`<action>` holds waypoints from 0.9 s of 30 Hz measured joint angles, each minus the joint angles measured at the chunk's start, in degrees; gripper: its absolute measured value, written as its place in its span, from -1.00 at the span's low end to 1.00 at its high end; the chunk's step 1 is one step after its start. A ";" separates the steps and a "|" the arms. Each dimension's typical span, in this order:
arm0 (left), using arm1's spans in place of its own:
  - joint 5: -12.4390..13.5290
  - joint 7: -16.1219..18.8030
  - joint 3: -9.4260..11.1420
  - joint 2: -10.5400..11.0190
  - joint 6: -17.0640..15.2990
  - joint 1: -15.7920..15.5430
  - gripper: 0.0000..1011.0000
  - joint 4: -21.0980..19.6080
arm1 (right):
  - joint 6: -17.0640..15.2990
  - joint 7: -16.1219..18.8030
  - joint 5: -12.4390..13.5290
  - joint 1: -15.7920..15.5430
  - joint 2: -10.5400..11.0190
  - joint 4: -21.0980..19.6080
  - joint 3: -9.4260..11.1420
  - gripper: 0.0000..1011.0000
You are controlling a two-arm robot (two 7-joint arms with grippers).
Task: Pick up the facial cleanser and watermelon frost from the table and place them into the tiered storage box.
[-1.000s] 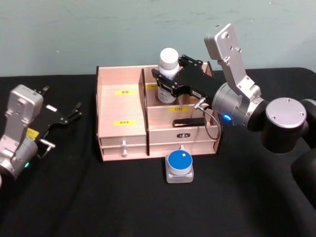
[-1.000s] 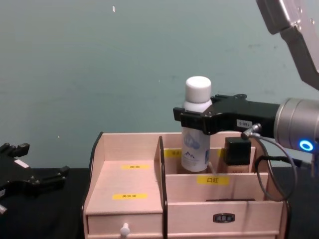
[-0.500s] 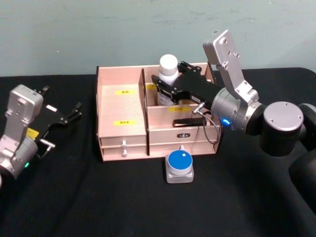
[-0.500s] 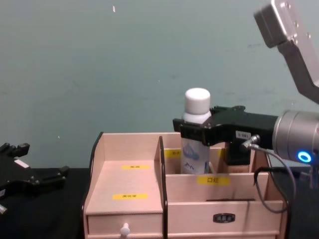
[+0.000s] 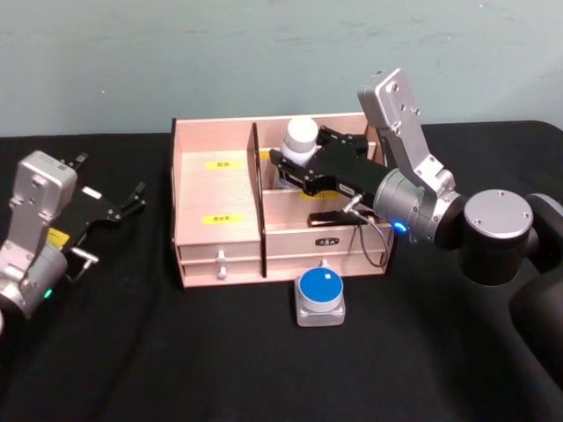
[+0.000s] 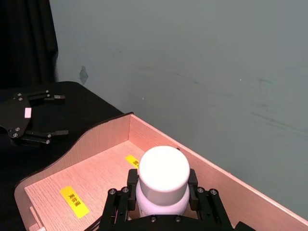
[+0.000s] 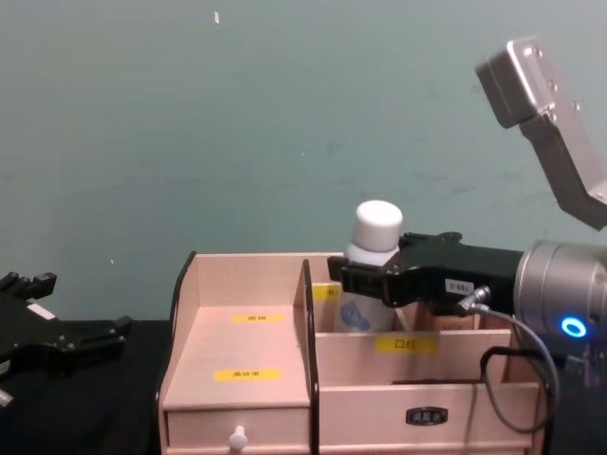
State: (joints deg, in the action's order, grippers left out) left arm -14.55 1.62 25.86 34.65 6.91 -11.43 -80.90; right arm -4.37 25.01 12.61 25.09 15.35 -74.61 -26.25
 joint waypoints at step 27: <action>0.00 0.00 0.00 0.00 0.00 0.00 1.00 0.00 | -0.42 0.43 -0.10 0.35 -0.06 1.15 -0.49 0.81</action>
State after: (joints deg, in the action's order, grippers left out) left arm -14.55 1.62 25.86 34.64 6.91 -11.43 -80.90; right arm -4.79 25.44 12.51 25.44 15.29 -73.46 -26.74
